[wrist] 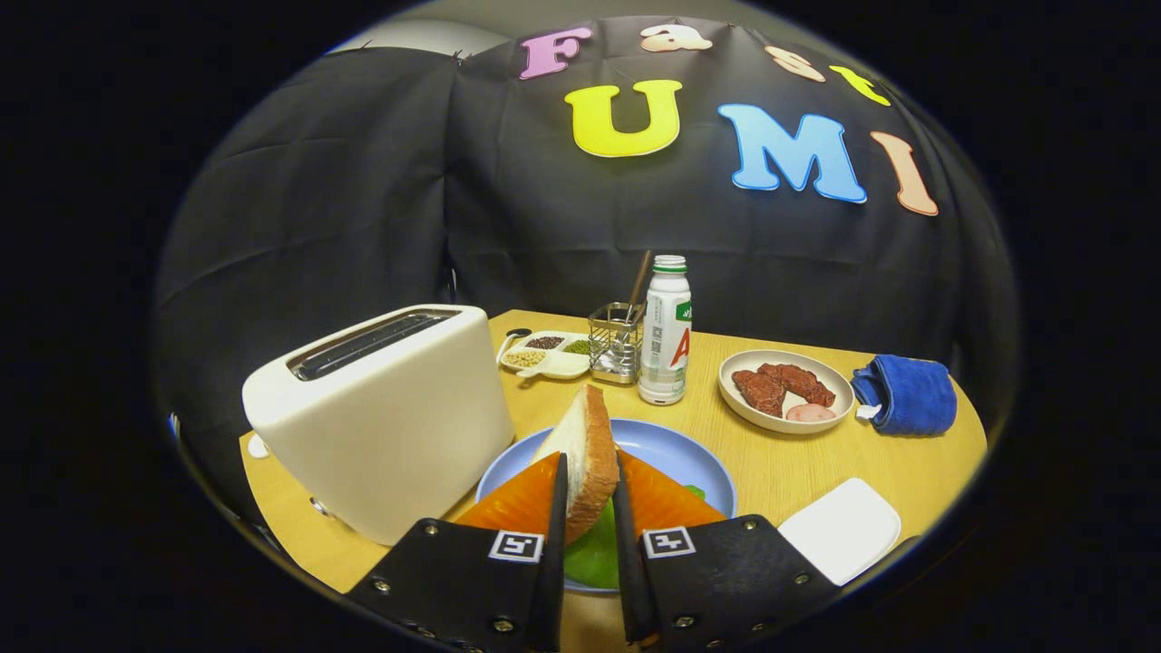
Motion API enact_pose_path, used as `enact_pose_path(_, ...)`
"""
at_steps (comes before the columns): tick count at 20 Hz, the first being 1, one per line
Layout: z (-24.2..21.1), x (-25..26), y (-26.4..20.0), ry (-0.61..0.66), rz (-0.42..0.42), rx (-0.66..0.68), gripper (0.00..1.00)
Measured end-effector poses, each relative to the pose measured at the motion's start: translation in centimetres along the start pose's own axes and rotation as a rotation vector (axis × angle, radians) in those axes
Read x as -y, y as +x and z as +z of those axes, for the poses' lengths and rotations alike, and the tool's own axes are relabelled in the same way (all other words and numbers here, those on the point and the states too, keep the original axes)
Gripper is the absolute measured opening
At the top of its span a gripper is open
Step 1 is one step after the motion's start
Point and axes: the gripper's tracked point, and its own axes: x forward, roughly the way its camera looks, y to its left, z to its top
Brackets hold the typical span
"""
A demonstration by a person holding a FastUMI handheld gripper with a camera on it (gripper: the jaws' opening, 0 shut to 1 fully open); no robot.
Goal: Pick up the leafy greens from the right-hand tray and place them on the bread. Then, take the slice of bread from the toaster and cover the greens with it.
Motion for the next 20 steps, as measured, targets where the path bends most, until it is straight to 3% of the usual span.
enact_pose_path(2, -0.4, 0.7, 0.4, 0.015, -0.002, -0.009, 0.32)
enact_pose_path(9, -1.5, 2.1, 0.9, 0.039, 0.005, -0.033, 0.38)
enact_pose_path(13, -1.8, 2.6, 1.0, -0.003, -0.010, -0.028, 0.45)
enact_pose_path(14, -2.0, 3.2, 1.0, -0.034, -0.033, -0.024, 0.52)
enact_pose_path(15, -2.1, 3.6, 1.0, -0.063, -0.053, -0.026, 0.65)
enact_pose_path(20, -2.4, 3.9, 0.5, -0.036, -0.054, -0.008, 0.68)
